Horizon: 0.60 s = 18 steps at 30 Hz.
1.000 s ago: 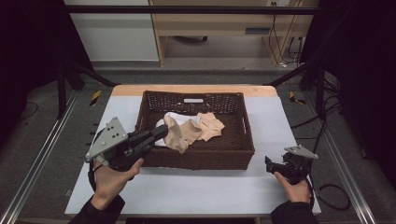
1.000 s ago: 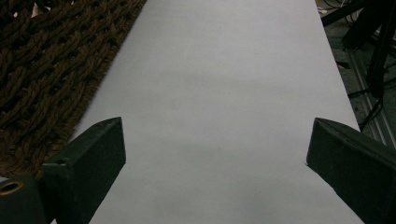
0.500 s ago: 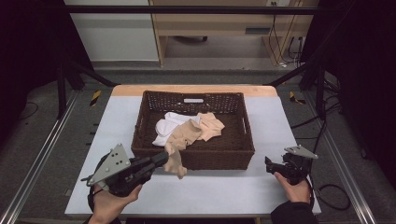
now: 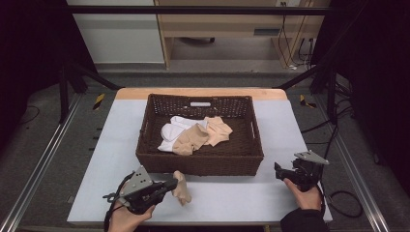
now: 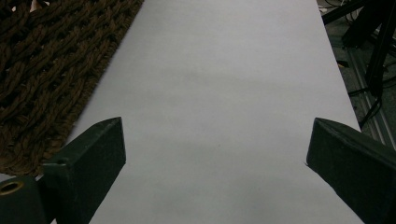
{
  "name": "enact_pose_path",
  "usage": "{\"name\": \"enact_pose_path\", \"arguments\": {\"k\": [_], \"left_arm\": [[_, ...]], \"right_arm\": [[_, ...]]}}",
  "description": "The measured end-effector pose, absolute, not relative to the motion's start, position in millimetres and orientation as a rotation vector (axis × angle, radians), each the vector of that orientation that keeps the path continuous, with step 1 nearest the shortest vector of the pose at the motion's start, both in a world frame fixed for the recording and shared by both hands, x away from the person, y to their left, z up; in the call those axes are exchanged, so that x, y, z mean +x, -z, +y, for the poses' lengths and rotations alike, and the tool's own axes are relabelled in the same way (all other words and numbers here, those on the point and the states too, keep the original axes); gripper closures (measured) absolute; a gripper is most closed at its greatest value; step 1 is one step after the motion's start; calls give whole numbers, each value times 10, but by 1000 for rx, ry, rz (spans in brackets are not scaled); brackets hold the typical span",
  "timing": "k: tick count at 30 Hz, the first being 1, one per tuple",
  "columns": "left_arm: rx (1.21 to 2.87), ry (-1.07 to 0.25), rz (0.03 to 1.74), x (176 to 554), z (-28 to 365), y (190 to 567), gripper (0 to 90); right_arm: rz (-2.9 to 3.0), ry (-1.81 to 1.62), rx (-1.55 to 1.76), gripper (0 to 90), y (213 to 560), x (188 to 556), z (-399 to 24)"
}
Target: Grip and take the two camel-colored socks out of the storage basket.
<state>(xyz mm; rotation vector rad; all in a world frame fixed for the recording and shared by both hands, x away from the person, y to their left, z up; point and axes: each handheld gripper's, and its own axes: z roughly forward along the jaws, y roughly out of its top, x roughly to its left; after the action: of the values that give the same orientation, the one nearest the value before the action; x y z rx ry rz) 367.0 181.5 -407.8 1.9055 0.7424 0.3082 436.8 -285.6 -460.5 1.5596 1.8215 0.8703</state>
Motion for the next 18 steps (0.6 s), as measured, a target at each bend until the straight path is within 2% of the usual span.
{"name": "enact_pose_path", "arguments": {"k": [8, 11, 14, 18], "left_arm": [[2070, -340, 854, 3763, 1878, 4456, 879], [2108, -307, 908, 3809, 1919, 4585, 864], [2117, -290, 954, 3851, 1970, 4658, 790], [2085, -318, 972, 3857, 2002, 4655, 618]], "right_arm": [[1828, -863, 1560, 49, 4609, 4367, -2851], [1831, -861, 1558, 49, 4611, 4365, -2848], [1829, -861, 1560, 49, 4612, 4367, -2852], [1830, -862, 1561, 49, 4612, 4367, -2850]]}}
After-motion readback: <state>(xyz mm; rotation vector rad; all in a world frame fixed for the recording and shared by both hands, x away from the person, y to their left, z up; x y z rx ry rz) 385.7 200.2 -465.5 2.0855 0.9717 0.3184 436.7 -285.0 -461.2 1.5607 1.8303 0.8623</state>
